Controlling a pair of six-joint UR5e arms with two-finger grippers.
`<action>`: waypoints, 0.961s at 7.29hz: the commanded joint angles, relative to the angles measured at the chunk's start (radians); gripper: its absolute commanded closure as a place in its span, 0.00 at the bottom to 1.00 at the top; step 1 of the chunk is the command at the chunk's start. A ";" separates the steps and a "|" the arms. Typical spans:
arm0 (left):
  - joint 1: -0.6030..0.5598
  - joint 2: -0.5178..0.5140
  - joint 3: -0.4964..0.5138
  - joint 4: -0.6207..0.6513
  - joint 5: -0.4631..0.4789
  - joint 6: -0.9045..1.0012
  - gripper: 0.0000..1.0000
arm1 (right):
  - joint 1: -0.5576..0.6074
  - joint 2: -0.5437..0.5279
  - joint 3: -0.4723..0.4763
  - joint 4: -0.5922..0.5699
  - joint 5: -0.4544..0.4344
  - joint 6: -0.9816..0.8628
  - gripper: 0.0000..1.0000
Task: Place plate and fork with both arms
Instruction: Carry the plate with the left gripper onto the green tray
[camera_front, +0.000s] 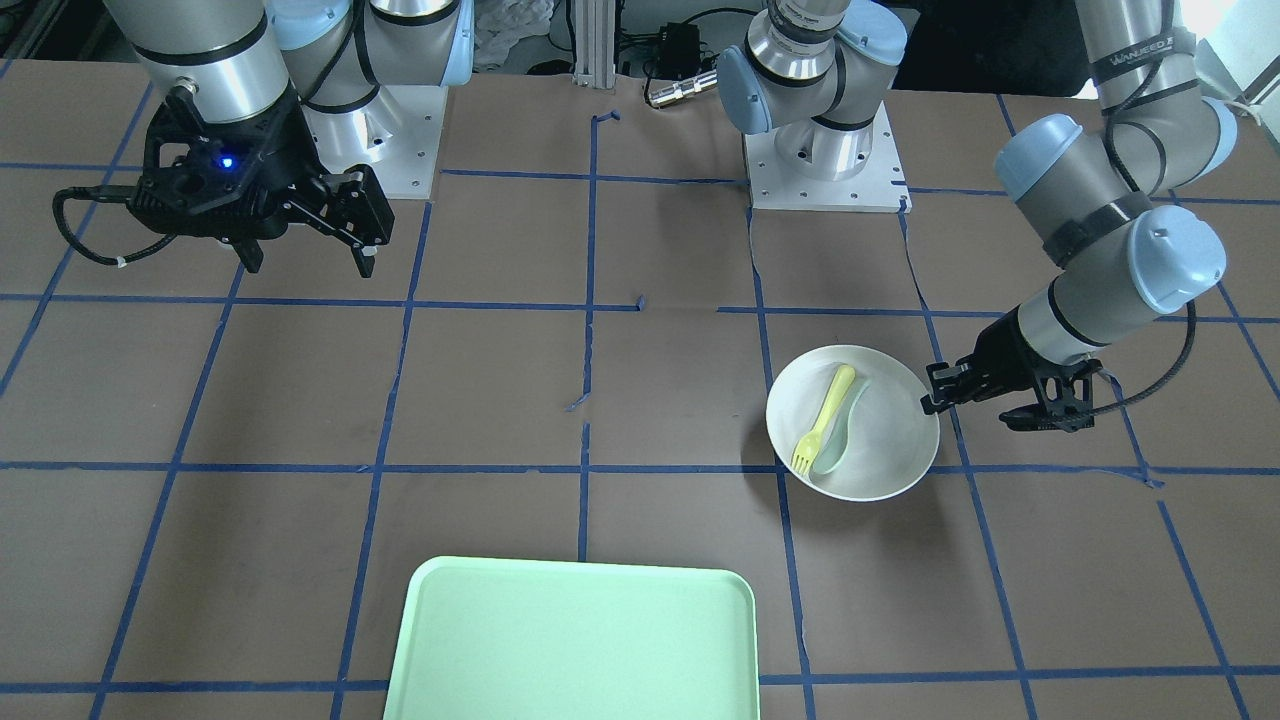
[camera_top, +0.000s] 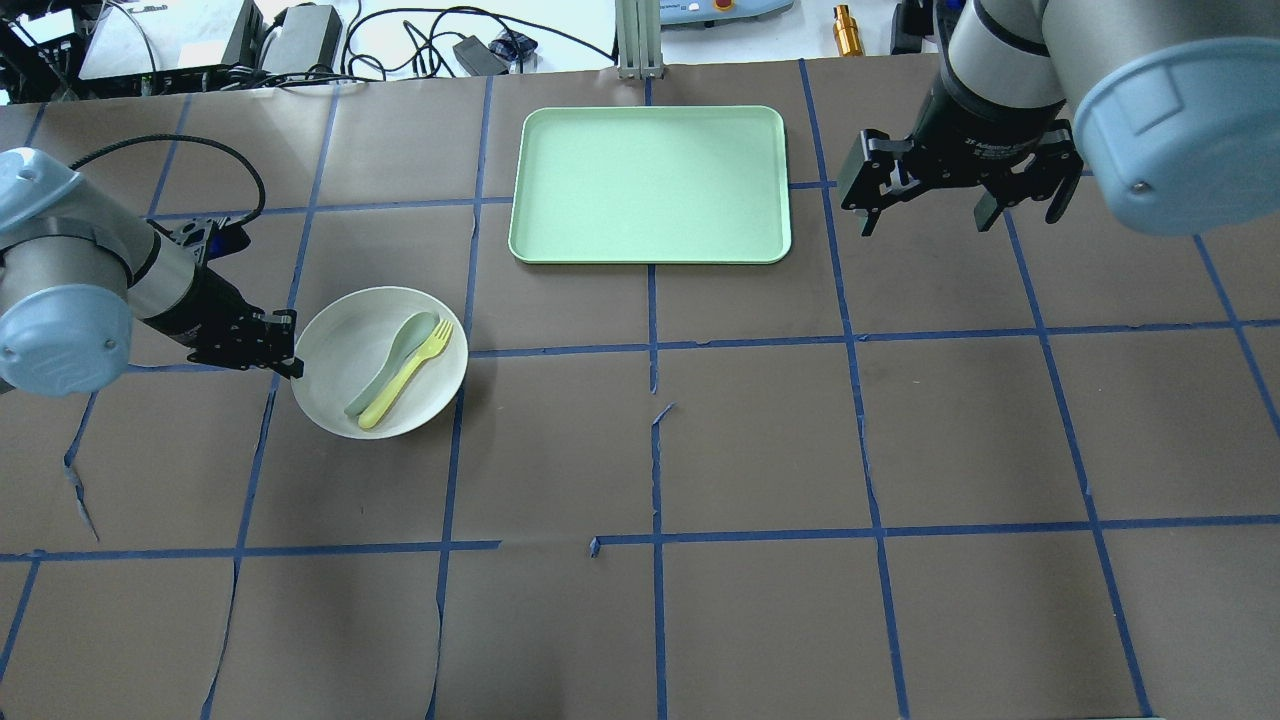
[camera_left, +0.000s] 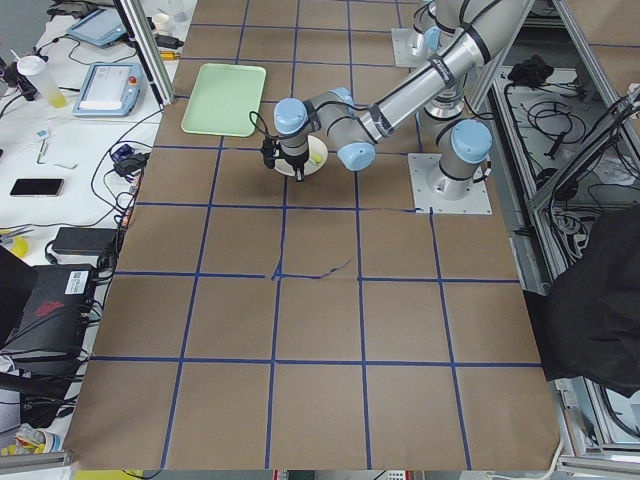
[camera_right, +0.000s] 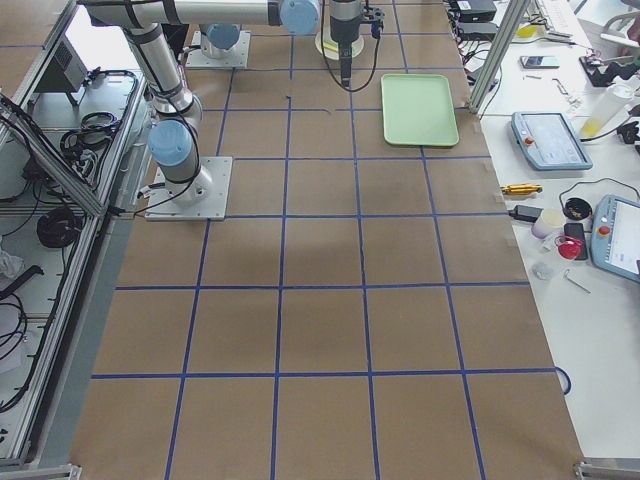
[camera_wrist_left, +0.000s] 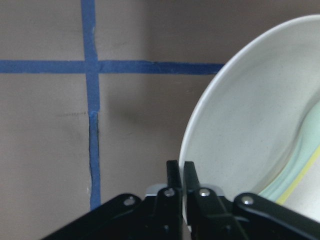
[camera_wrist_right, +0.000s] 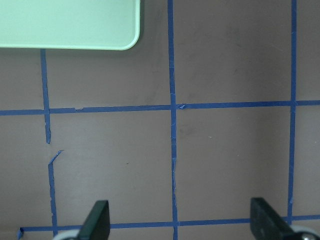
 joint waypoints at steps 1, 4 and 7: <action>-0.028 -0.031 0.072 -0.024 -0.138 -0.200 1.00 | 0.000 0.000 -0.001 0.000 0.000 0.000 0.00; -0.220 -0.165 0.271 -0.017 -0.136 -0.551 1.00 | 0.000 0.000 0.001 0.000 0.000 0.000 0.00; -0.373 -0.351 0.479 0.102 -0.135 -0.806 1.00 | 0.000 0.000 0.001 0.000 0.000 0.002 0.00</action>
